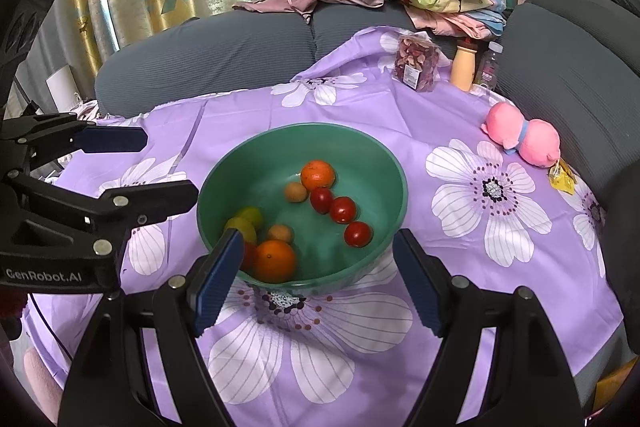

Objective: Organize fruits
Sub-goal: 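Withdraw both open tools up from the green bowl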

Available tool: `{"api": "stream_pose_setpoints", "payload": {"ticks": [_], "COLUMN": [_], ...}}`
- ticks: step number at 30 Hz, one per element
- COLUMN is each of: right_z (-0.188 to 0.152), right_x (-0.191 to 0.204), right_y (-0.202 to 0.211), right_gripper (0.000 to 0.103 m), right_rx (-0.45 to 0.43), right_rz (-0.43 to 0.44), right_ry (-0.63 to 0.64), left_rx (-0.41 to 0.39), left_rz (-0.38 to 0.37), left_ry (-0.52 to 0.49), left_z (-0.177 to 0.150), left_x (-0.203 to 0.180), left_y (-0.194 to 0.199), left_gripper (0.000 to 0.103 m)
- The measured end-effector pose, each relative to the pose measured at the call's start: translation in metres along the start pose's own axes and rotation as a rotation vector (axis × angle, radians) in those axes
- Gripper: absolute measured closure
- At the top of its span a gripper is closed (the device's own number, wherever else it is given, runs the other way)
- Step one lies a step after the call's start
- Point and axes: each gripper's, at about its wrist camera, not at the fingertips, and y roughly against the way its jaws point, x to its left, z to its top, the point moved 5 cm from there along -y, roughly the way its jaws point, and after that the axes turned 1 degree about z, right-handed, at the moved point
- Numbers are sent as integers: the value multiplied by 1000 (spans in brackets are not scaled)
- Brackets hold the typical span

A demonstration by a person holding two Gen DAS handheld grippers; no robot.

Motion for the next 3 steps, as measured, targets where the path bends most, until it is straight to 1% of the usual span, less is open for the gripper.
{"api": "stream_pose_setpoints", "payload": {"ticks": [3], "right_z": [1], "right_x": [0], "right_y": [0], "right_gripper": [25], "right_rx": [-1], "right_rz": [0], "right_ry": [0], "left_rx": [4], "left_rz": [5], "left_ry": [8], "left_z": [0], "left_x": [1], "left_y": [-1], "left_gripper": [28]}}
